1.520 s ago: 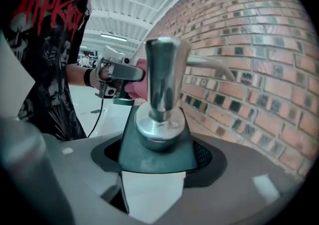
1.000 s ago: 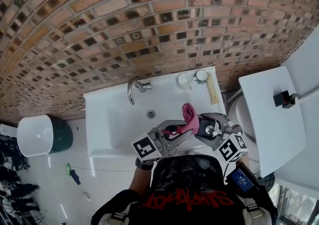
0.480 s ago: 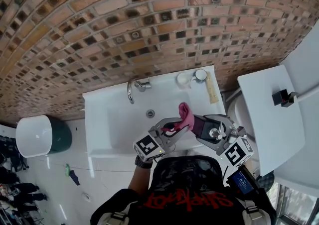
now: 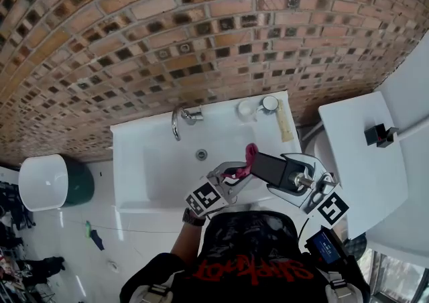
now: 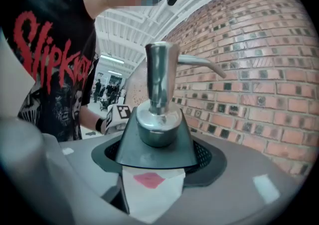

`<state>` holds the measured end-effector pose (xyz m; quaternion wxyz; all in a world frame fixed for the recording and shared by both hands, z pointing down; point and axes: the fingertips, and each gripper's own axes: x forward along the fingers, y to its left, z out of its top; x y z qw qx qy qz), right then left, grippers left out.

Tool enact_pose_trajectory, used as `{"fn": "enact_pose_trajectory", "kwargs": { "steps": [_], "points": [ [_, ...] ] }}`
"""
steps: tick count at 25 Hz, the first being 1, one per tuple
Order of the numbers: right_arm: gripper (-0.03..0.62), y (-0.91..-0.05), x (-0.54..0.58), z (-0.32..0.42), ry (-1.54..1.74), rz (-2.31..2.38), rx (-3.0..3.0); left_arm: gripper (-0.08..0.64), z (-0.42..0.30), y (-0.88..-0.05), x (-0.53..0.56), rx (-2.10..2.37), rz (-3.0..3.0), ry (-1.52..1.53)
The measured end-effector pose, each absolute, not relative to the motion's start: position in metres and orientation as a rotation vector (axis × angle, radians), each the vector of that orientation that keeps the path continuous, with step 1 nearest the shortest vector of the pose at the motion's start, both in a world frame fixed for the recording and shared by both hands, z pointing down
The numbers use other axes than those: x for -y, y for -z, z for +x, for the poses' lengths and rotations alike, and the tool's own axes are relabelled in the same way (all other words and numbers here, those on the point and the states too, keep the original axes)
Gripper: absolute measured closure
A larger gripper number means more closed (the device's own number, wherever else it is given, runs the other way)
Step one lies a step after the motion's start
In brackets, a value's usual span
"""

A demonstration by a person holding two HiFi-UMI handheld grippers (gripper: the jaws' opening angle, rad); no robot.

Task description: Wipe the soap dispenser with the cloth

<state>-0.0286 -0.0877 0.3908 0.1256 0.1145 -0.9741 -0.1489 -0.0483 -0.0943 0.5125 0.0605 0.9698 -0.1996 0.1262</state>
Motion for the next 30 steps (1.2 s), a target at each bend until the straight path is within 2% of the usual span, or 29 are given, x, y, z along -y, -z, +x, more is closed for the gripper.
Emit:
{"fn": "enact_pose_trajectory", "kwargs": {
  "steps": [3,5,9,12,16,24,28,30],
  "points": [
    [0.285,-0.385,0.108,-0.018,0.103,0.605,2.918,0.511,-0.029,-0.524,0.073,0.475,3.003,-0.515],
    [0.285,-0.393,0.123,-0.014,0.089,0.708,2.856,0.511,-0.02,-0.515,0.059,0.385,3.038,-0.463],
    [0.287,-0.437,0.137,-0.013,0.182,0.72,2.642,0.512,-0.012,-0.469,0.04,0.24,3.094,-0.164],
    [0.287,-0.455,0.134,-0.016,0.078,0.665,2.626,0.511,-0.017,-0.439,0.042,0.227,3.064,0.037],
    [0.287,-0.446,0.129,-0.017,-0.068,0.634,2.74,0.511,-0.03,-0.455,0.059,0.334,2.979,-0.009],
    [0.287,-0.417,0.113,-0.022,-0.045,0.56,2.848,0.511,-0.072,-0.54,0.105,0.778,2.793,-0.381],
    [0.287,-0.413,0.077,-0.04,0.25,0.285,2.831,0.511,-0.084,-0.516,0.11,0.788,2.8,-0.208],
    [0.287,-0.423,0.052,-0.05,0.282,0.113,2.772,0.511,-0.085,-0.492,0.112,0.758,2.819,-0.085]
  ]
}}
